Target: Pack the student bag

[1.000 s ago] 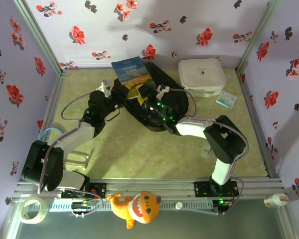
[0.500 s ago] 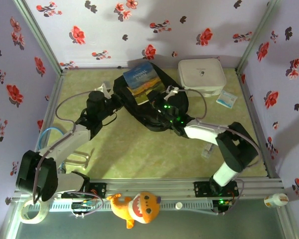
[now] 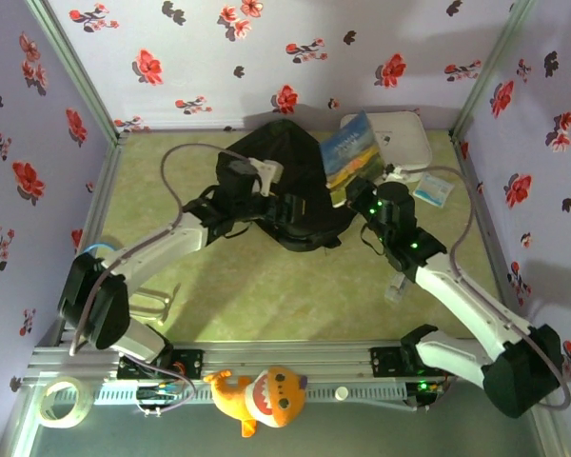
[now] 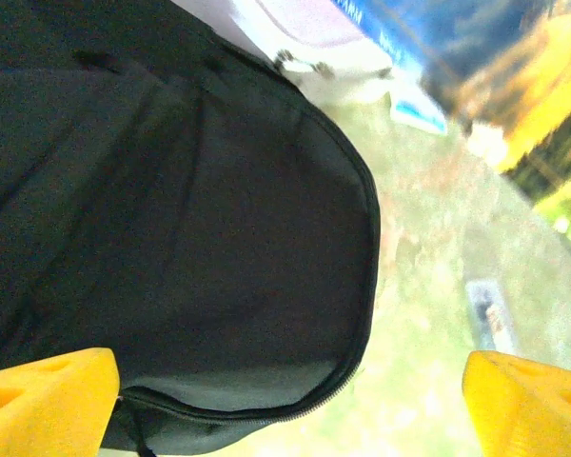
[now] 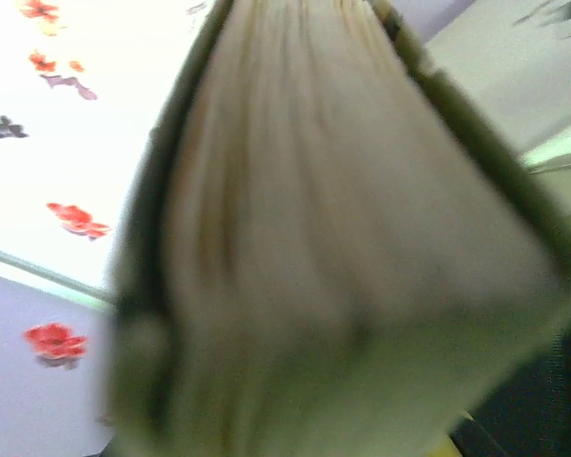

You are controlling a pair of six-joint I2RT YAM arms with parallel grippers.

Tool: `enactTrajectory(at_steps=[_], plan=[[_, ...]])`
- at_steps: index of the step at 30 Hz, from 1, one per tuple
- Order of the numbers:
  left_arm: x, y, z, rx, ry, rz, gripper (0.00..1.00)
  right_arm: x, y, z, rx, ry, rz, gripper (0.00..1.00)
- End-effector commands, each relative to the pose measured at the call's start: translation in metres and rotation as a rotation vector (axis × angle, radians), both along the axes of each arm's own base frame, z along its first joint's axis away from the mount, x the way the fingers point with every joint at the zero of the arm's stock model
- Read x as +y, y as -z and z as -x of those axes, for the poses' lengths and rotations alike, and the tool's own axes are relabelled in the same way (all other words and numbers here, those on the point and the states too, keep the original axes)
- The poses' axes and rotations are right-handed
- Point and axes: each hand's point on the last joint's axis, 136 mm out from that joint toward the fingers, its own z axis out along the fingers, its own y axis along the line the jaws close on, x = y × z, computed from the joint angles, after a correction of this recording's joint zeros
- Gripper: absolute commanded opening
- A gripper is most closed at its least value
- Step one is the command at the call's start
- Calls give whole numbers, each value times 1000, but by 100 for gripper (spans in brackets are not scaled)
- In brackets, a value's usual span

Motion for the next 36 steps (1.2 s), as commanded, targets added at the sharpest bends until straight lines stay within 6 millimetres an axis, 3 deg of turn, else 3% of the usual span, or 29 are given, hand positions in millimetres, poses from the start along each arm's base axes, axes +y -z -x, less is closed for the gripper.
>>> enactTrajectory(at_steps=[1, 6, 8, 13, 19, 26, 32, 36], plan=[[-15, 22, 9, -90, 126, -194, 94, -42, 7, 13, 17, 111, 133, 7], [-44, 53, 20, -146, 258, -386, 93, -70, 12, 24, 42, 175, 146, 7], [-53, 63, 25, -150, 324, -451, 85, -77, 15, 26, 52, 191, 139, 8], [-55, 92, 27, -112, 378, -622, 72, -85, 17, 29, 64, 207, 147, 8], [-59, 101, 19, -97, 385, -674, 64, -88, 23, 30, 76, 219, 147, 8], [-62, 105, 10, -108, 398, -728, 39, -88, 25, 31, 83, 218, 136, 8], [-62, 84, 8, -123, 405, -718, 21, -90, 28, 34, 93, 224, 136, 8], [-60, 69, 11, -88, 426, -653, 14, -97, 33, 40, 110, 240, 167, 8]])
